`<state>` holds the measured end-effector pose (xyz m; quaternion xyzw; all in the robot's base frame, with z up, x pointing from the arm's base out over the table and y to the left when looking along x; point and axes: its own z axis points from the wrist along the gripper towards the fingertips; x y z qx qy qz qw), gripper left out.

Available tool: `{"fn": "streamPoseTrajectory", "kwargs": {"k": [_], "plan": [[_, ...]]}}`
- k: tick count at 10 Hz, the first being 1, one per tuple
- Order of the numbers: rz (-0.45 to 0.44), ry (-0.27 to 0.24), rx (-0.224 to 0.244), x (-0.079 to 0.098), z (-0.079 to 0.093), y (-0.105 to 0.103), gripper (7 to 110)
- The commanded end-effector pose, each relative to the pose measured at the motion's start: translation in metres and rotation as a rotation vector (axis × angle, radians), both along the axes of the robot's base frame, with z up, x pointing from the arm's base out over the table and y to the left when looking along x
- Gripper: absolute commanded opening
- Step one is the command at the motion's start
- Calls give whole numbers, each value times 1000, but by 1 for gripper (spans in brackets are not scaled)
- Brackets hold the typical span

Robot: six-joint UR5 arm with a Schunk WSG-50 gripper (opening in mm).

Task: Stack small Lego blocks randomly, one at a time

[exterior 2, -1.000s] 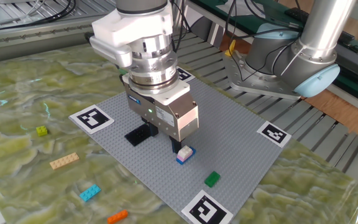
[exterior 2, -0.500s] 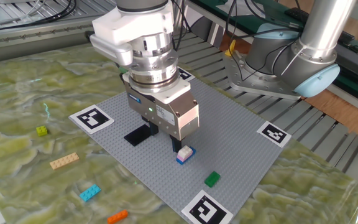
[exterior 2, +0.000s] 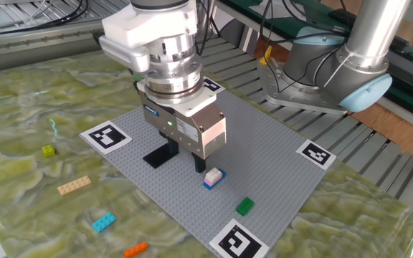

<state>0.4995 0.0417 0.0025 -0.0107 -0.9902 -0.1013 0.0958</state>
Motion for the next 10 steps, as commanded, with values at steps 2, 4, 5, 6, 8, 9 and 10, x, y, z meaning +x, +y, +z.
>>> {"fn": "streamPoseTrajectory", "kwargs": {"k": [2,4,5,6,8,9,10], "plan": [[-9,-15,7,18,-2,6,66],[-5,-14,3,19,-1,3,66],[-4,-13,3,21,0,2,66],[0,-12,2,22,0,1,66],[11,-19,-37,25,-2,-9,66],[13,-18,-40,25,-2,-10,66],[13,-16,-44,24,-2,-11,66]]}}
